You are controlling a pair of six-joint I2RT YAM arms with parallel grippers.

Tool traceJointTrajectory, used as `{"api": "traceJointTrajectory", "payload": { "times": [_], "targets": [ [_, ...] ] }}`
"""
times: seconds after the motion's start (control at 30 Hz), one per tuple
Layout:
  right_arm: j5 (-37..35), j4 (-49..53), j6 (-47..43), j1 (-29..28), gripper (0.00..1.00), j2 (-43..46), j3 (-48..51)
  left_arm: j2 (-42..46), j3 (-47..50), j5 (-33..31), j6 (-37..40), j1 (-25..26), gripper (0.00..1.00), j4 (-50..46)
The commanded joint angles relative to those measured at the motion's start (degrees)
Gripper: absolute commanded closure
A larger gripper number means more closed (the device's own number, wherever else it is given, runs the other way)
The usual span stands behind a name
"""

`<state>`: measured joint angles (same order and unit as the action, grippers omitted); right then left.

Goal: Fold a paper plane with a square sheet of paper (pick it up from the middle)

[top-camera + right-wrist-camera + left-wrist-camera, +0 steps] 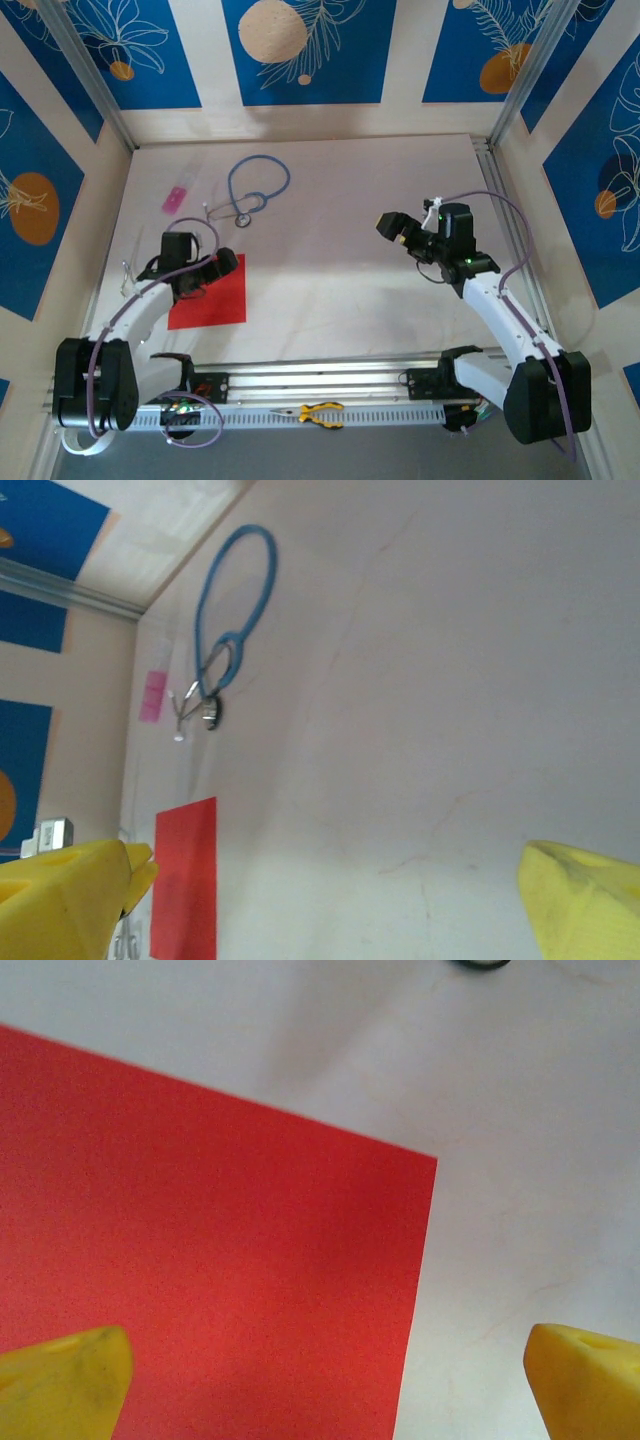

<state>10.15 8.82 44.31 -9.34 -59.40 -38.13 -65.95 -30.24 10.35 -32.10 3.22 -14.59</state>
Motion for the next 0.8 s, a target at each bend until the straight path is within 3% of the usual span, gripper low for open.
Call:
{"api": "traceJointTrajectory", "payload": {
  "times": [0.0,0.3,0.4,0.53,0.67,0.77],
  "targets": [
    [-2.5,4.0,2.1,0.4,0.01,3.3,0.4,-1.2,1.3,2.3,-1.5,-0.5,0.00,-0.8],
    [5.0,-0.3,8.3,-0.4,0.01,4.3,7.3,-6.0,2.3,4.2,-2.7,-0.3,0.00,-1.4],
    [5.8,0.5,7.7,-1.9,0.01,3.8,7.7,-6.4,1.9,4.4,-1.7,2.0,0.00,-1.7],
    [6.0,4.2,5.8,-2.5,0.01,4.4,6.2,-7.6,3.1,7.5,-6.3,4.3,0.00,0.5],
    [5.2,9.5,3.4,-2.3,0.01,7.7,4.2,-6.4,2.9,4.6,-8.7,10.0,0.00,-0.6],
    [5.2,7.5,4.1,-2.3,0.01,10.8,6.1,-5.6,3.2,3.1,-11.1,12.5,0.00,-0.4]
  ]
}}
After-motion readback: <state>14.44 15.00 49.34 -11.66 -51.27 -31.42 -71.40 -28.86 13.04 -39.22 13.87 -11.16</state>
